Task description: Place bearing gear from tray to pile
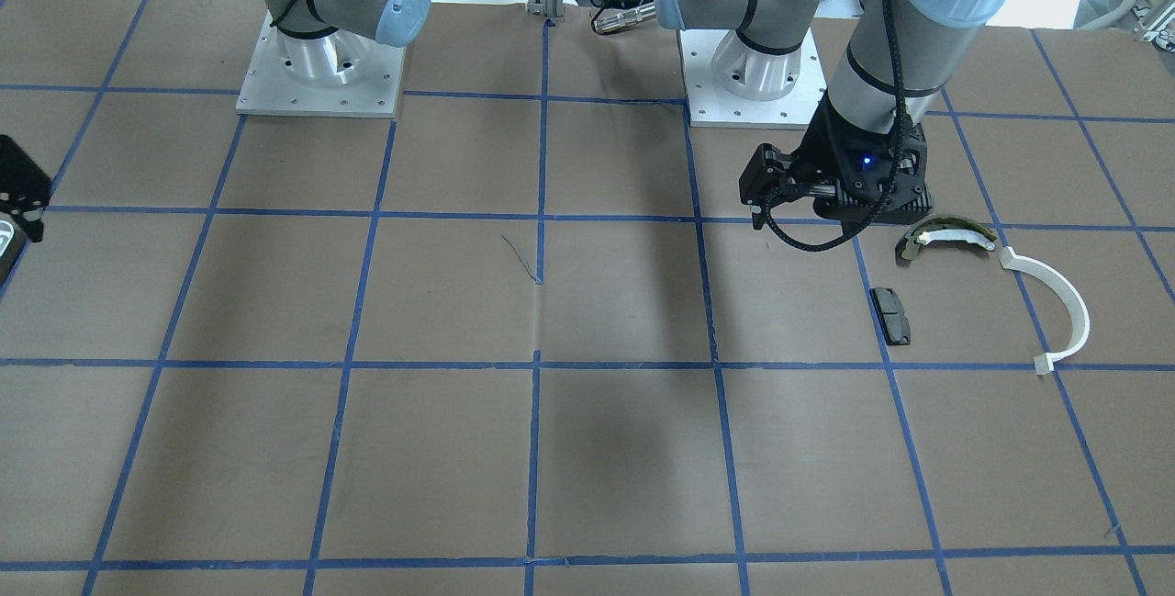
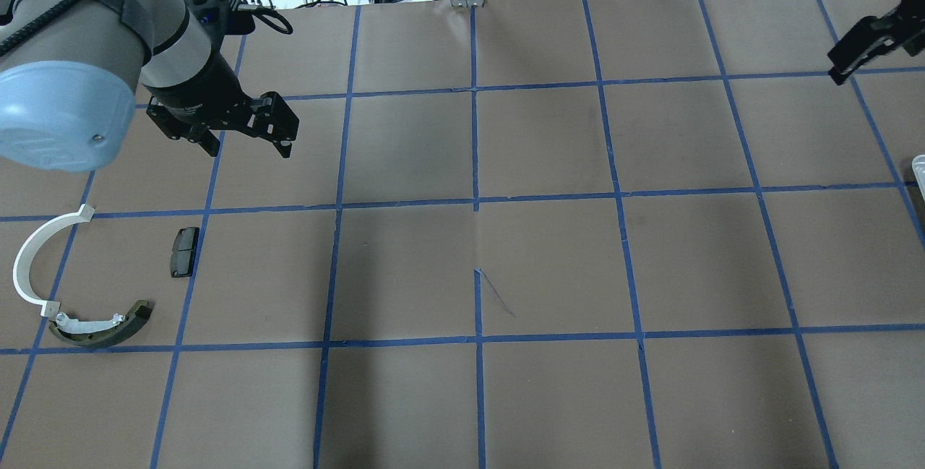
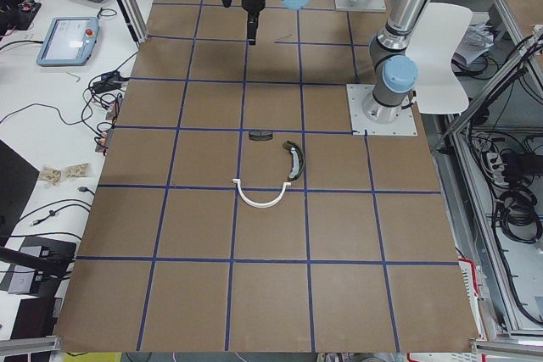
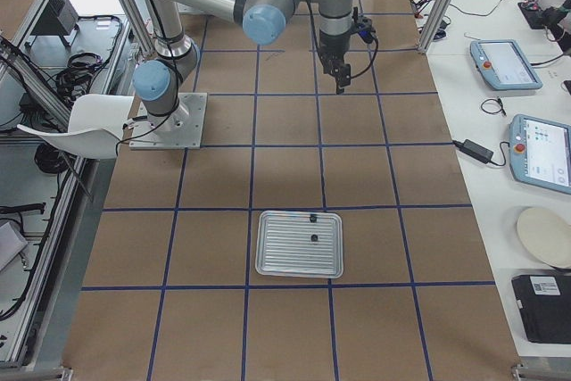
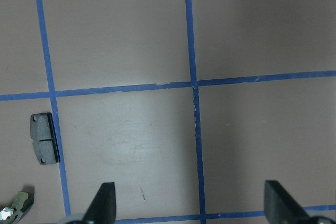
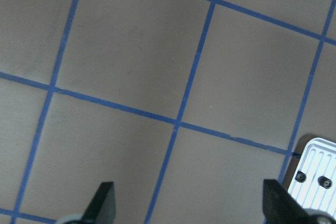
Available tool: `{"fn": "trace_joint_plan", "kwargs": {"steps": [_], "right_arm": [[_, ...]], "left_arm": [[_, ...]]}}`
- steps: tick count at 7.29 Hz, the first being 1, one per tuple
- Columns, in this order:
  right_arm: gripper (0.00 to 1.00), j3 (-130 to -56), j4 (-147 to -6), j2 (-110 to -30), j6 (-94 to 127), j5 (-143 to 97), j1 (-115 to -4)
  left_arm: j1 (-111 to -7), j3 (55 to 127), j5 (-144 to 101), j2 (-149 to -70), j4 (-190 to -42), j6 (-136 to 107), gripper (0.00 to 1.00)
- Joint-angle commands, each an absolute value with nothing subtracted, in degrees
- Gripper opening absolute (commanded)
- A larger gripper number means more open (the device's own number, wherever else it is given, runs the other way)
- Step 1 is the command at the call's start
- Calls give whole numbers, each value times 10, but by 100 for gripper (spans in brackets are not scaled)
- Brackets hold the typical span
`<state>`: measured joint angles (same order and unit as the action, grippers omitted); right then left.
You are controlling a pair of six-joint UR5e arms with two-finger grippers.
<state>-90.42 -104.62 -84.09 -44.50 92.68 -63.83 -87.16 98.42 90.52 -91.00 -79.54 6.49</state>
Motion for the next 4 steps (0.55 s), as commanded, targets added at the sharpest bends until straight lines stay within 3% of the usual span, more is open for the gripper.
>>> {"fn": "trace_joint_plan", "kwargs": {"steps": [1,4], "right_arm": [[100,-904,-1108,-784,-546,927,-538],[100,-903,-1145,-677,-678,909,-420]], "left_arm": [[-872,985,906,-911,-795,65,100],[-871,984,907,-897,-795,65,100]]}}
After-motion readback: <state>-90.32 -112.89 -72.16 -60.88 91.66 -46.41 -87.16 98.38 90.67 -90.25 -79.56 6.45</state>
